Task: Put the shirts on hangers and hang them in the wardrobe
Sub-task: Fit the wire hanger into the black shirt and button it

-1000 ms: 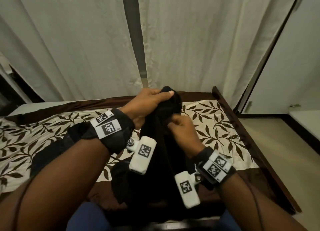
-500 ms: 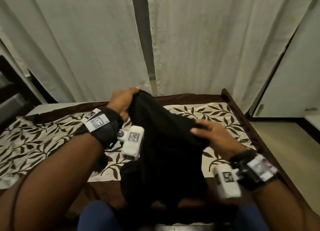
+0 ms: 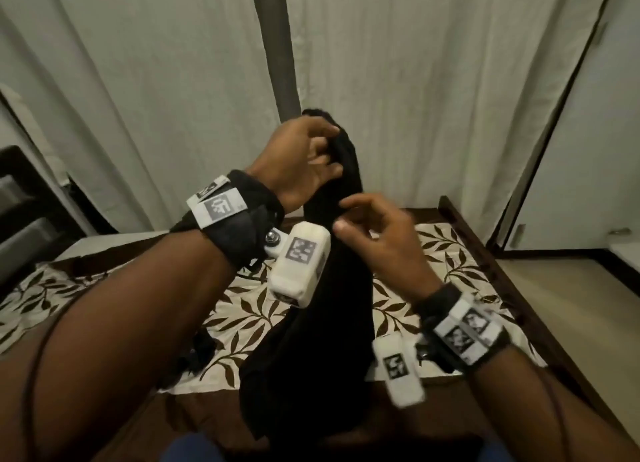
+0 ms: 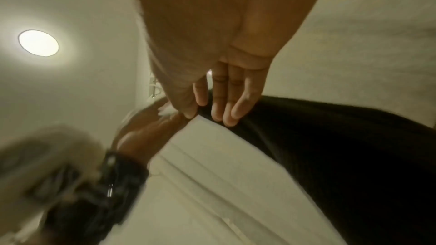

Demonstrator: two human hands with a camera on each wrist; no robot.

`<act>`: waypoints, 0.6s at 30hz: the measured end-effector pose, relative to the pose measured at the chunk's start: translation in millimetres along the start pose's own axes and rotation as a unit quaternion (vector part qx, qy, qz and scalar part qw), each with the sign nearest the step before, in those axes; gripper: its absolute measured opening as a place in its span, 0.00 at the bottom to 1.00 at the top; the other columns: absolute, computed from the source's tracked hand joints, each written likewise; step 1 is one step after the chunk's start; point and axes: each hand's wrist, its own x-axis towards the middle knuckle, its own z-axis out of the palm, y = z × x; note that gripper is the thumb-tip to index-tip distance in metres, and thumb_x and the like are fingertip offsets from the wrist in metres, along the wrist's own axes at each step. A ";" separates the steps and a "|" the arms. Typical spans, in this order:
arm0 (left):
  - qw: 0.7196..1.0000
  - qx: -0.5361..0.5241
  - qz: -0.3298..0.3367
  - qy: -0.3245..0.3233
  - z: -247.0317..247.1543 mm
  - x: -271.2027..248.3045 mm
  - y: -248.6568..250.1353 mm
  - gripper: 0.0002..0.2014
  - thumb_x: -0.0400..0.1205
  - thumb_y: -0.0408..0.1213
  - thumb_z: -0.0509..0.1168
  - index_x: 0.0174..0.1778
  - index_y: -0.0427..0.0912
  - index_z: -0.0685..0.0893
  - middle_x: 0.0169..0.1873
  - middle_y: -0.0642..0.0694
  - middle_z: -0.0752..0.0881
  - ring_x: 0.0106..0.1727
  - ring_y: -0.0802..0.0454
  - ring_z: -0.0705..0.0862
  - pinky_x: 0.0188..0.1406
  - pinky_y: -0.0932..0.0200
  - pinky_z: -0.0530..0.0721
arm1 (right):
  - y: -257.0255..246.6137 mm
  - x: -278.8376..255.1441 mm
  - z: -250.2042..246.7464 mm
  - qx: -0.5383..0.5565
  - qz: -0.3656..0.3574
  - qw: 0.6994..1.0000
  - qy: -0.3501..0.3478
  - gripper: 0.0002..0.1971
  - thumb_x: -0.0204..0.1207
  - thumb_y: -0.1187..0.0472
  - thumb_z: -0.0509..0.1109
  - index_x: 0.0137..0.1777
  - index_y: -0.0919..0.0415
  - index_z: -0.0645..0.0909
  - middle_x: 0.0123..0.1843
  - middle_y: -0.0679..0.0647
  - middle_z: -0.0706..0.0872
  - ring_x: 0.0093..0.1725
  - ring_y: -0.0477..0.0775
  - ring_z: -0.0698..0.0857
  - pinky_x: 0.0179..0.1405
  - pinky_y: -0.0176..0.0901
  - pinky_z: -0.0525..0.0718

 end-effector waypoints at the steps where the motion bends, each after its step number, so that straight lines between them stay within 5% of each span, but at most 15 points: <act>1: 0.999 0.016 0.023 -0.020 9.0 -0.6 7.2 0.13 0.81 0.23 0.55 0.34 0.45 0.70 0.38 0.47 0.74 0.37 0.53 0.77 0.28 0.61 0.81 | 1.0 0.5 15.5 -0.030 -0.005 1.000 0.002 0.20 0.75 0.53 0.78 0.64 0.54 0.80 0.53 0.48 0.88 0.52 0.44 0.88 0.51 0.41 0.88; 4: 0.994 0.052 0.080 -0.056 24.2 2.3 26.4 0.20 0.73 0.14 0.50 0.40 0.45 0.75 0.42 0.42 0.74 0.45 0.49 0.78 0.38 0.57 0.86 | 8.3 14.3 42.6 -0.115 0.006 0.988 0.100 0.32 0.66 0.37 0.76 0.66 0.49 0.72 0.57 0.47 0.82 0.54 0.46 0.84 0.50 0.50 0.86; 5: 0.991 0.069 0.100 -0.058 27.3 2.6 32.7 0.24 0.72 0.12 0.50 0.53 0.41 0.79 0.53 0.34 0.78 0.57 0.43 0.81 0.50 0.51 0.88 | 9.8 21.6 44.4 -0.148 0.013 0.978 0.149 0.33 0.66 0.34 0.74 0.66 0.49 0.71 0.58 0.49 0.81 0.54 0.49 0.83 0.48 0.51 0.84; 7: 0.983 0.112 0.138 -0.055 26.1 3.8 43.0 0.34 0.73 0.11 0.52 0.76 0.35 0.70 0.74 0.26 0.70 0.77 0.35 0.72 0.63 0.42 0.84 | 12.3 37.4 39.3 -0.189 0.029 0.954 0.230 0.31 0.71 0.32 0.73 0.65 0.50 0.70 0.58 0.50 0.81 0.53 0.51 0.82 0.44 0.49 0.81; 8: 0.972 0.154 0.170 -0.044 23.4 4.1 47.0 0.30 0.74 0.12 0.54 0.73 0.35 0.72 0.70 0.27 0.75 0.75 0.37 0.76 0.61 0.44 0.86 | 13.3 45.3 33.7 -0.203 0.033 0.946 0.251 0.28 0.73 0.34 0.73 0.64 0.50 0.71 0.58 0.50 0.81 0.52 0.51 0.81 0.44 0.48 0.80; 11: 0.921 0.282 0.264 0.053 10.0 2.5 56.5 0.13 0.77 0.16 0.62 0.43 0.40 0.76 0.42 0.41 0.81 0.52 0.40 0.89 0.48 0.44 0.92 | 20.5 65.5 16.7 -0.249 0.036 0.941 0.226 0.14 0.76 0.48 0.72 0.58 0.49 0.76 0.52 0.48 0.84 0.51 0.52 0.83 0.44 0.45 0.78; 14: 0.811 0.432 0.329 0.218 -15.9 10.9 58.9 0.14 0.71 0.30 0.72 0.26 0.49 0.75 0.26 0.51 0.78 0.32 0.52 0.83 0.32 0.48 0.88 | 28.5 75.8 0.7 -0.178 0.029 0.973 0.145 0.04 0.80 0.56 0.68 0.50 0.53 0.82 0.43 0.51 0.88 0.44 0.57 0.85 0.43 0.53 0.83; 16: 0.756 0.480 0.327 0.303 -33.7 11.2 58.5 0.09 0.68 0.43 0.78 0.33 0.46 0.85 0.30 0.50 0.85 0.33 0.56 0.82 0.34 0.55 0.83 | 25.3 78.8 -11.9 -0.080 0.023 0.991 0.101 0.06 0.82 0.59 0.66 0.48 0.59 0.83 0.41 0.57 0.87 0.41 0.54 0.85 0.46 0.57 0.83; 18: 0.751 0.446 0.309 0.376 -49.8 11.5 54.7 0.20 0.65 0.51 0.82 0.46 0.49 0.83 0.40 0.51 0.88 0.41 0.53 0.86 0.41 0.57 0.82 | 15.8 82.4 -25.0 -0.033 -0.008 0.997 0.070 0.07 0.84 0.62 0.64 0.48 0.62 0.82 0.41 0.58 0.86 0.41 0.47 0.82 0.47 0.52 0.82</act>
